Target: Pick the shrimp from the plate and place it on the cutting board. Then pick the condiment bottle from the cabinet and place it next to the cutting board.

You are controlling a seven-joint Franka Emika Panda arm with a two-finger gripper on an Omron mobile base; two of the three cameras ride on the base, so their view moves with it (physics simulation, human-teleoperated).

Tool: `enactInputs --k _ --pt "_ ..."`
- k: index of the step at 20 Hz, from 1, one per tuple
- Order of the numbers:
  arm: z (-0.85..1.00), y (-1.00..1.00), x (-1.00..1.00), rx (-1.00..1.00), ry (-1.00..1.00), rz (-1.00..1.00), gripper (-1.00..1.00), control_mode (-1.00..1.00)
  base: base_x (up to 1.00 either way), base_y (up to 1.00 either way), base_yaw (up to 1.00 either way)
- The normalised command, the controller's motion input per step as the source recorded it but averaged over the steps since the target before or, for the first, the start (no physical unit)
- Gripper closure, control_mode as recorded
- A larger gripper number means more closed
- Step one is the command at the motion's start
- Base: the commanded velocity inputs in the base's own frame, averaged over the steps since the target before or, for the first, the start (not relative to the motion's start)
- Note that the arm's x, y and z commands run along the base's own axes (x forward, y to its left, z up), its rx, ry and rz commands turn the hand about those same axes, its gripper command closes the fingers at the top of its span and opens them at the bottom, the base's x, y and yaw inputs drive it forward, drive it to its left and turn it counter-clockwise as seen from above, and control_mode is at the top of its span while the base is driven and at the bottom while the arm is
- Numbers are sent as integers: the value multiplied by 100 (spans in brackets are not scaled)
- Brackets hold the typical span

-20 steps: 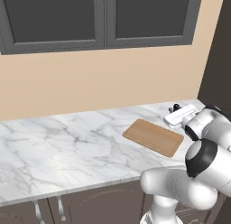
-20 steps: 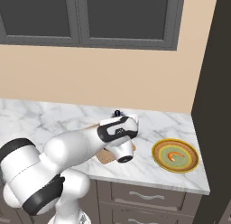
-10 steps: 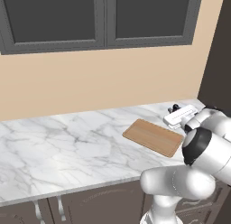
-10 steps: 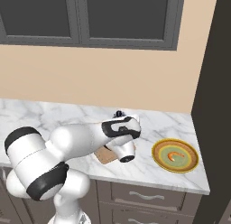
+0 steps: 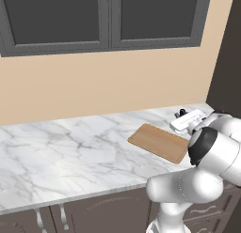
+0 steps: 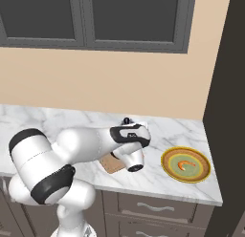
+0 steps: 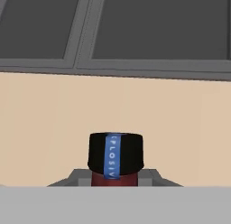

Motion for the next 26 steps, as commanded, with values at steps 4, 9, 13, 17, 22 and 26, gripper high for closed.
enactInputs --k 4,9,13,17,22,26 --pt "-8 0 10 0 0 0 100 -100 0 0 0" --pt "-14 0 11 0 0 0 100 -100 0 0 0" --pt "-18 0 11 0 0 0 100 -100 0 0 0" --pt "-18 -4 11 0 0 0 100 -100 0 0 0" --pt "-9 -12 7 0 0 0 100 -100 0 0 0" --pt "0 -28 0 0 0 0 100 -100 0 0 0"
